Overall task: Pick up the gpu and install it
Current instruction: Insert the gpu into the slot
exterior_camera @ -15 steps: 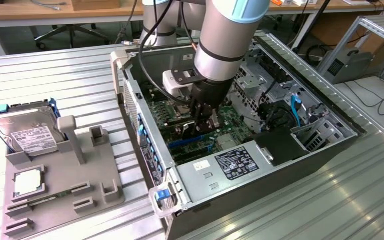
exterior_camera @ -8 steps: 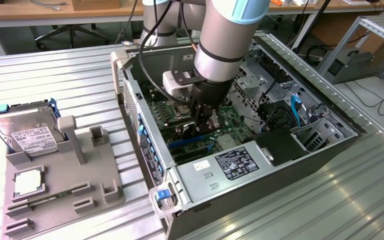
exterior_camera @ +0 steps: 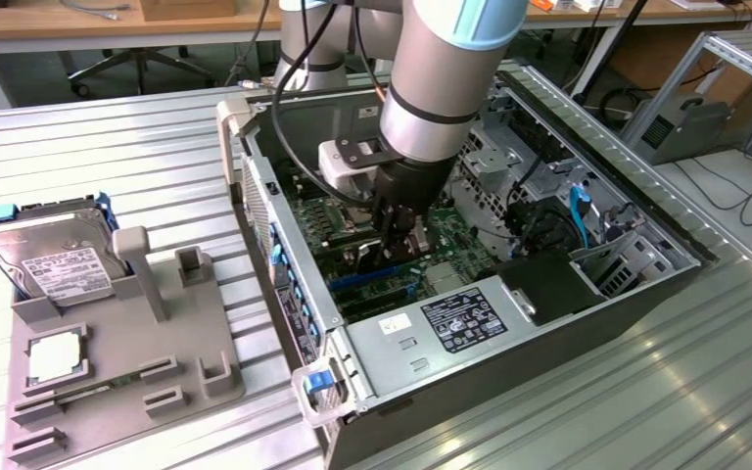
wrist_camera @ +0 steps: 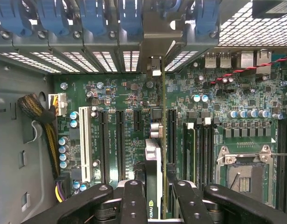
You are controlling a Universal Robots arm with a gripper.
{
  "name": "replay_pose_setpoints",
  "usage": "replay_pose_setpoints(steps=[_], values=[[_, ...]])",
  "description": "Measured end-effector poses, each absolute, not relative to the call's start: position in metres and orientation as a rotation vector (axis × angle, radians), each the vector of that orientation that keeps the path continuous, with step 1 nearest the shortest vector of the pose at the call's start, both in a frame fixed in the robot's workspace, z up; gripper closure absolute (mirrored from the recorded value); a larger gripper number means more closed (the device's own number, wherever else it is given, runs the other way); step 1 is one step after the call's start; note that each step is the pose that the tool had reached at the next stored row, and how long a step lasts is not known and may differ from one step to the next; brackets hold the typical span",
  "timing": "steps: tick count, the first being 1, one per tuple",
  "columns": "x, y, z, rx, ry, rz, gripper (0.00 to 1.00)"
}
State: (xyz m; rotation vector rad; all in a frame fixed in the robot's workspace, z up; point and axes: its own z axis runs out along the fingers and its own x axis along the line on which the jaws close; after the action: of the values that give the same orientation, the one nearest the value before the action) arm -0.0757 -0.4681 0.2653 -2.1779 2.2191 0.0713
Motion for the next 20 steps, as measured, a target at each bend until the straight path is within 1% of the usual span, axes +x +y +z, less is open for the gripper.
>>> replay_pose_setpoints(steps=[20], values=[[-0.0743,-0.4676,0.2641,-2.178,2.219,0.071,0.73]])
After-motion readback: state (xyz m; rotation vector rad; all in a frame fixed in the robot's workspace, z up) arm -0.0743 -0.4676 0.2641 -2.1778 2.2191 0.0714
